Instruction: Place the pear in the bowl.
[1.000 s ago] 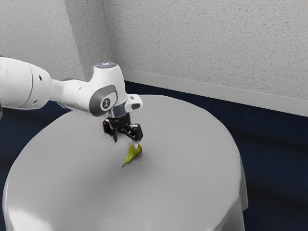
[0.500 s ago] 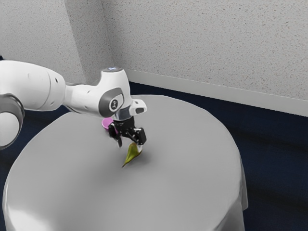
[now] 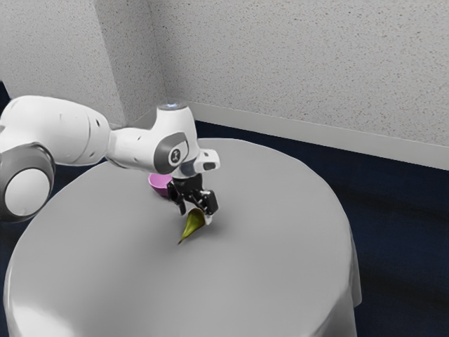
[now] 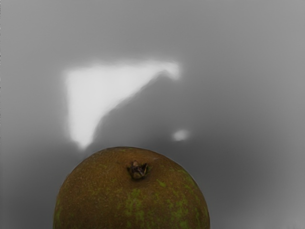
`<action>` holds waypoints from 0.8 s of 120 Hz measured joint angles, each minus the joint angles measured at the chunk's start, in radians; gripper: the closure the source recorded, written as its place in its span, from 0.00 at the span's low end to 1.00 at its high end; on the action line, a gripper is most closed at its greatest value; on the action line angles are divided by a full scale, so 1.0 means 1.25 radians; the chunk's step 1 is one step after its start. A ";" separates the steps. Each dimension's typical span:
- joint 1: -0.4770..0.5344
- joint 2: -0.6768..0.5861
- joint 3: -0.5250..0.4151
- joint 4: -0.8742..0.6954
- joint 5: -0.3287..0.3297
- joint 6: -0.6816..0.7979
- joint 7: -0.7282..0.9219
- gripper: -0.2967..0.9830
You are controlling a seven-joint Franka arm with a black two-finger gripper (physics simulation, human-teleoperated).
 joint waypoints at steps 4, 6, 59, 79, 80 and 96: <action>0.001 0.006 0.002 0.000 -0.001 0.000 0.006 0.23; 0.003 0.009 0.002 0.000 -0.001 0.000 0.008 0.23; 0.009 0.051 0.002 0.047 -0.011 0.001 0.068 0.25; 0.009 0.052 0.001 0.048 -0.017 0.001 0.082 0.32; 0.009 0.053 0.001 0.048 -0.018 0.001 0.083 0.33; 0.009 0.052 0.001 0.048 -0.022 0.001 0.091 0.43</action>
